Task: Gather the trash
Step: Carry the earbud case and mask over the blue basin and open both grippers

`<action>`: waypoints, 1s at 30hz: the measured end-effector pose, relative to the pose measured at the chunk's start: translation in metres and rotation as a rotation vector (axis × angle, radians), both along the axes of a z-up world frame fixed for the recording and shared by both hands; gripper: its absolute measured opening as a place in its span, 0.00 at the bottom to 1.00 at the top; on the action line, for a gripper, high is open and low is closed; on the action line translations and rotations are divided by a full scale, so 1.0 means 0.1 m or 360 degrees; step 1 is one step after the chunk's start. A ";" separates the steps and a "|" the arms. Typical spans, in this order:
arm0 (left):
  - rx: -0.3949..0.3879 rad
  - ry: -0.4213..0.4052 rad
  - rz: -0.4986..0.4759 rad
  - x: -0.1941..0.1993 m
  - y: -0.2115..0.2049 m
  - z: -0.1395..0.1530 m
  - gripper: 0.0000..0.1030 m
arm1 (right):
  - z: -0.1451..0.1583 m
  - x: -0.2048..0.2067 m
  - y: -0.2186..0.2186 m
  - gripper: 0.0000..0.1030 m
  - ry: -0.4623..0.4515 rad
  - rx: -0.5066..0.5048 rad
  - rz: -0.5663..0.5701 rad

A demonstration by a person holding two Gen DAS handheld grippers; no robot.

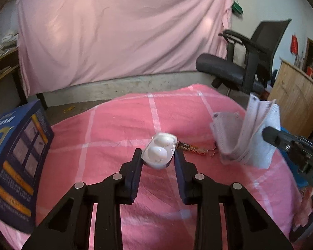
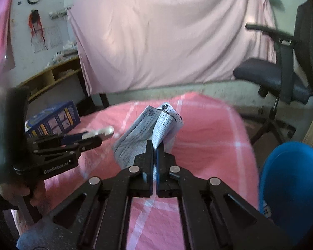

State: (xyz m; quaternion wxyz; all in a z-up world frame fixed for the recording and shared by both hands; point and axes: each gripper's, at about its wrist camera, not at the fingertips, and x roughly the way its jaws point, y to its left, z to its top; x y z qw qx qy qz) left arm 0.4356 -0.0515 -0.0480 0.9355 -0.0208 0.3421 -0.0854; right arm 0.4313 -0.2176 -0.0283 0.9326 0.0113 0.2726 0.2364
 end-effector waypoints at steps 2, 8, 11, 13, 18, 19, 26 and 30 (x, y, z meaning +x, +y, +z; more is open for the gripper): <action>-0.0027 -0.0026 0.0011 -0.06 0.00 0.05 0.25 | 0.06 -0.07 -0.03 0.26 -0.0085 -0.0007 -0.0024; -0.0021 -0.0032 0.0041 -0.10 -0.06 0.10 0.25 | 0.15 -0.11 -0.15 0.26 -0.0167 0.0038 -0.0082; -0.0025 -0.0106 0.0030 -0.18 -0.10 0.20 0.25 | 0.20 -0.16 -0.22 0.26 -0.0218 0.0070 -0.0105; -0.0028 -0.0168 0.0022 -0.24 -0.13 0.27 0.25 | 0.26 -0.21 -0.27 0.26 -0.0274 0.0103 -0.0127; -0.0050 -0.0343 -0.0010 -0.42 -0.27 0.56 0.25 | 0.43 -0.38 -0.42 0.26 -0.0441 0.0186 -0.0193; -0.0055 -0.0373 -0.0021 -0.44 -0.31 0.63 0.25 | 0.46 -0.41 -0.45 0.26 -0.0472 0.0198 -0.0207; -0.0078 -0.0599 -0.0133 -0.64 -0.65 1.02 0.25 | 0.66 -0.65 -0.74 0.26 -0.0695 0.0266 -0.0354; -0.0096 -0.0678 -0.0214 -0.71 -0.89 1.16 0.25 | 0.75 -0.75 -0.94 0.26 -0.0783 0.0269 -0.0456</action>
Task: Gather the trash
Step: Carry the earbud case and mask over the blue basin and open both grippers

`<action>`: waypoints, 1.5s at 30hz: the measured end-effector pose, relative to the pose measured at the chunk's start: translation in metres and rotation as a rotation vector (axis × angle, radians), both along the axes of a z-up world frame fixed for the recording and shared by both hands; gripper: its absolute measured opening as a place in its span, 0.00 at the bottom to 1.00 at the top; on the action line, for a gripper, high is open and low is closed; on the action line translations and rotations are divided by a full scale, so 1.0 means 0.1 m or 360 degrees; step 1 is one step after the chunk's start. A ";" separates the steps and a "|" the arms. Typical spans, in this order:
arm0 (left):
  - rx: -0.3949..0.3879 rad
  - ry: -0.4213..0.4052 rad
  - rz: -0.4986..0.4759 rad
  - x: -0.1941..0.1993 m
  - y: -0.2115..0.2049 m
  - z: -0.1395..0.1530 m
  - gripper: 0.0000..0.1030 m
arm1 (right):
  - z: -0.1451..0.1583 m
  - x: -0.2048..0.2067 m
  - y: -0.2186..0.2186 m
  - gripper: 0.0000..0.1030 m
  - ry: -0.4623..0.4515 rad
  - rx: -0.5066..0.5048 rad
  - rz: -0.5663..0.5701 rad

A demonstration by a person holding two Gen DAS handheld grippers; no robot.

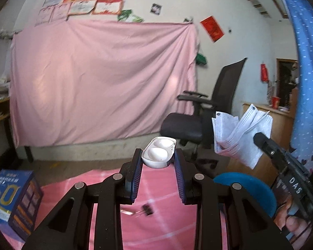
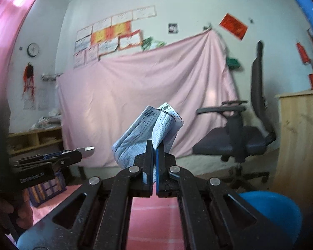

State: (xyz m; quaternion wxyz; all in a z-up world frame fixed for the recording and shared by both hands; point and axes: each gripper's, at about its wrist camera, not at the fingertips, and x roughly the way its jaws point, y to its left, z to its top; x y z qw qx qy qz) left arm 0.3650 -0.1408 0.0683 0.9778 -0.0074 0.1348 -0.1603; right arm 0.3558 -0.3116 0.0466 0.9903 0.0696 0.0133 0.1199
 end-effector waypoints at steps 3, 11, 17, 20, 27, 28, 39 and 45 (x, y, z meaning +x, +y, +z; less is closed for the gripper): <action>0.0006 -0.0039 -0.0076 -0.03 -0.21 0.07 0.25 | 0.04 -0.10 -0.17 0.26 -0.0038 0.0005 -0.0082; 0.0037 -0.0109 -0.0259 -0.05 -0.76 0.10 0.25 | 0.02 -0.27 -0.59 0.26 -0.0030 -0.0014 -0.0280; 0.0036 -0.0060 -0.0372 0.01 -1.14 -0.02 0.25 | -0.11 -0.35 -0.92 0.26 0.0064 -0.0003 -0.0378; 0.0039 -0.0012 -0.0423 0.05 -1.31 -0.09 0.25 | -0.17 -0.33 -1.04 0.26 0.0135 -0.0002 -0.0423; 0.0067 0.0165 -0.0500 0.17 -1.62 -0.32 0.25 | -0.36 -0.13 -1.24 0.26 0.0414 0.0031 -0.0497; 0.0066 0.0196 -0.0508 0.20 -1.64 -0.36 0.25 | -0.40 -0.09 -1.26 0.26 0.0455 0.0027 -0.0506; 0.0045 0.0555 -0.0543 0.53 -1.87 -0.65 0.25 | -0.68 0.13 -1.44 0.30 0.0714 0.0071 -0.0544; 0.0035 0.0694 -0.0541 0.64 -1.89 -0.76 0.29 | -0.74 0.17 -1.48 0.31 0.0775 0.0098 -0.0535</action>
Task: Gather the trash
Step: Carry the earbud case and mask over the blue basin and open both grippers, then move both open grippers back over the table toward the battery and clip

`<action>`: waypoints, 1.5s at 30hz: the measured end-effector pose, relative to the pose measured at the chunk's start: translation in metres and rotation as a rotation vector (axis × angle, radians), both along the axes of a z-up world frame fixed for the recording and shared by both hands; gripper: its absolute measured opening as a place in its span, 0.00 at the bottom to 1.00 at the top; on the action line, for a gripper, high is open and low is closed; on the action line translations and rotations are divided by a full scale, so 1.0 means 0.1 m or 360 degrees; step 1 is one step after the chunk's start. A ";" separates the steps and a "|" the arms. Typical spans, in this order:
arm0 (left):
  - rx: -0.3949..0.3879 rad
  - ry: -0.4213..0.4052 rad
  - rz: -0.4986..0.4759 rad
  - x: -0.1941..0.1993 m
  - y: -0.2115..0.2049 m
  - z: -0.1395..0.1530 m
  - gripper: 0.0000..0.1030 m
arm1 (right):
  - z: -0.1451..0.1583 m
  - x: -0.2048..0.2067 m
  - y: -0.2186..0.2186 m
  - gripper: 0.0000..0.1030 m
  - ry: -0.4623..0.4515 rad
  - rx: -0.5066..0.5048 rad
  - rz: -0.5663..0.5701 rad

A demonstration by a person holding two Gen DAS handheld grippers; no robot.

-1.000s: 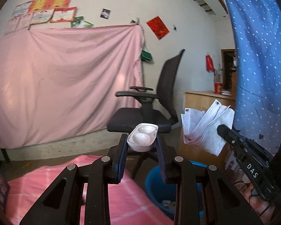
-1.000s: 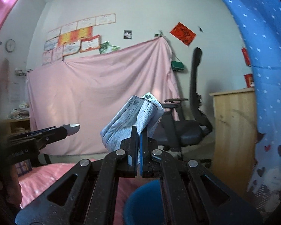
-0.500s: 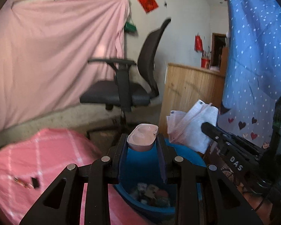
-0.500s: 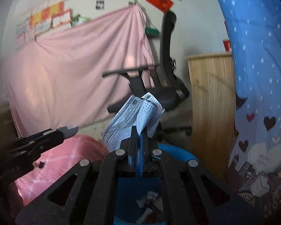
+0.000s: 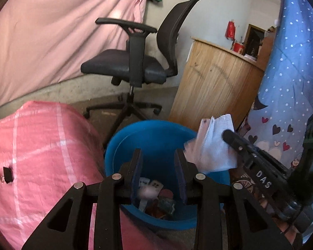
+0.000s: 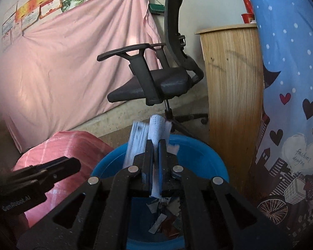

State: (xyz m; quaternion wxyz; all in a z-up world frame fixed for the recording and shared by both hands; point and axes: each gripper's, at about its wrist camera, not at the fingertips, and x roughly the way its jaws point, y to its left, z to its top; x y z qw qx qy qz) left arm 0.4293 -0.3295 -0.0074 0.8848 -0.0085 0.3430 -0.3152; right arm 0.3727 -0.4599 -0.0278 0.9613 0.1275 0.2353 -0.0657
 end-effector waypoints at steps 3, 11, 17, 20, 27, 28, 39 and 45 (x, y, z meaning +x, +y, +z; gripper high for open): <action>0.0004 0.0025 0.0018 0.02 0.02 -0.03 0.31 | 0.00 0.01 -0.01 0.35 0.0004 0.0003 0.0007; -0.0025 -0.0013 0.0082 0.03 0.17 0.02 0.33 | 0.05 0.00 0.01 0.55 -0.0042 0.0010 0.0024; -0.0048 -0.0113 0.0169 -0.03 0.39 0.18 0.35 | 0.21 -0.05 0.13 0.65 -0.0169 0.0009 0.0039; -0.0059 -0.0192 0.0220 -0.08 0.52 0.28 0.38 | 0.32 -0.08 0.22 0.69 -0.0256 0.0006 0.0054; -0.0101 -0.0357 0.0383 -0.21 0.89 0.48 0.55 | 0.54 -0.12 0.48 0.81 -0.0431 -0.0016 0.0105; -0.0107 -0.0377 0.0413 -0.23 0.96 0.50 0.56 | 0.57 -0.13 0.53 0.85 -0.0460 -0.0016 0.0111; -0.0125 -0.0580 0.0771 -0.46 1.70 0.64 0.97 | 0.73 -0.14 0.98 1.00 -0.0650 -0.0030 0.0226; -0.0129 -0.0615 0.0910 -0.52 2.02 0.63 0.98 | 0.78 -0.14 1.24 1.00 -0.0711 -0.0097 0.0328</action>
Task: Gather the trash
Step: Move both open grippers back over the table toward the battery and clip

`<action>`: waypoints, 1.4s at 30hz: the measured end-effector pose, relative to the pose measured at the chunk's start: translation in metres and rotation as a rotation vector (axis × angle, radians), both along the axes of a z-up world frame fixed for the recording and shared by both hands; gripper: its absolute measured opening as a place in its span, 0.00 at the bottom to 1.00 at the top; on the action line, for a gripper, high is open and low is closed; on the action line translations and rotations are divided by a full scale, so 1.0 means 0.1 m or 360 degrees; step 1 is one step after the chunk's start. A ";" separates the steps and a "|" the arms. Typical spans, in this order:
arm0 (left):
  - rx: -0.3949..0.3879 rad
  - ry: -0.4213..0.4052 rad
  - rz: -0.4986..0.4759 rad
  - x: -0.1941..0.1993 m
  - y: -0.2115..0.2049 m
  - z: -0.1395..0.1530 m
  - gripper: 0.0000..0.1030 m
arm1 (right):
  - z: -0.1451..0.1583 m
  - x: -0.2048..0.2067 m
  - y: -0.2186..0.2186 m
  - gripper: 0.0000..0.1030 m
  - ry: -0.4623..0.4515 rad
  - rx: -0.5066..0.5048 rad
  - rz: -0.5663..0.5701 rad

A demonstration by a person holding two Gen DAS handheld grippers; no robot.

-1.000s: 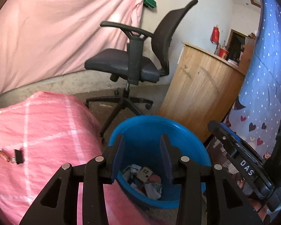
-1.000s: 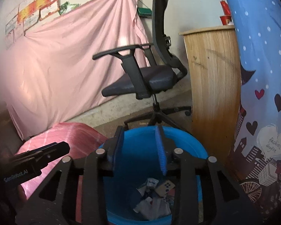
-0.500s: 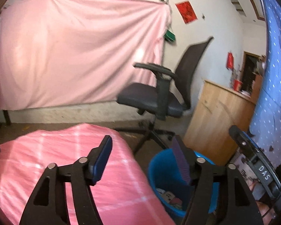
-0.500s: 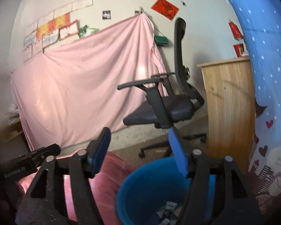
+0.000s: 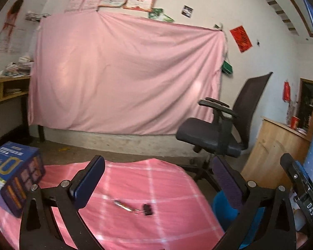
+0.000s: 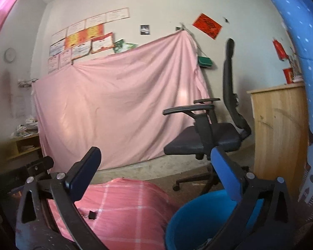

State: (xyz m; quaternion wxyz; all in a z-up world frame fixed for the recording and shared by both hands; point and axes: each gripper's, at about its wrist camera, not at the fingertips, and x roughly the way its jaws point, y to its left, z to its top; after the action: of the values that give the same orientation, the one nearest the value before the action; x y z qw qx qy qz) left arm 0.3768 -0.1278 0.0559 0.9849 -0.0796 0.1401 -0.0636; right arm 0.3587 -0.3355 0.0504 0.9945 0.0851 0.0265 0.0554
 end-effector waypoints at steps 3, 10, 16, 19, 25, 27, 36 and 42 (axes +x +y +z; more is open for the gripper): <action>0.0005 -0.0020 0.0054 -0.04 0.13 -0.01 0.98 | 0.01 0.01 0.14 1.00 -0.0021 -0.0035 0.0042; -0.0004 -0.0058 0.0169 -0.11 0.43 -0.07 0.98 | -0.01 0.04 0.43 1.00 -0.0043 -0.0097 0.0129; 0.0016 -0.0076 0.0258 -0.19 0.66 -0.18 0.98 | -0.08 0.14 0.65 1.00 0.0005 -0.0150 0.0209; 0.0026 -0.0052 0.0294 -0.18 0.76 -0.27 0.98 | -0.15 0.21 0.76 1.00 0.0058 -0.0182 0.0252; 0.0046 0.0029 0.0342 -0.13 0.92 -0.47 0.98 | -0.31 0.40 0.93 1.00 0.0208 -0.0247 0.0306; 0.0039 0.0046 0.0355 -0.10 0.97 -0.53 0.98 | -0.37 0.44 0.99 1.00 0.0247 -0.0273 0.0318; 0.0037 0.0104 0.0385 0.02 1.05 -0.66 0.98 | -0.62 0.66 1.24 1.00 0.0436 -0.0411 0.0373; 0.0047 0.0271 0.0332 0.22 1.10 -0.74 0.98 | -0.78 0.93 1.26 1.00 0.0678 -0.0359 0.0469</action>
State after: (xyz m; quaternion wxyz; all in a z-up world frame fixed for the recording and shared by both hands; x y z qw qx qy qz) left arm 0.3988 -0.0177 -0.0181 0.9718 -0.0844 0.2150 0.0481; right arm 0.4519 -0.2095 -0.0275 0.9509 -0.0213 0.2530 0.1771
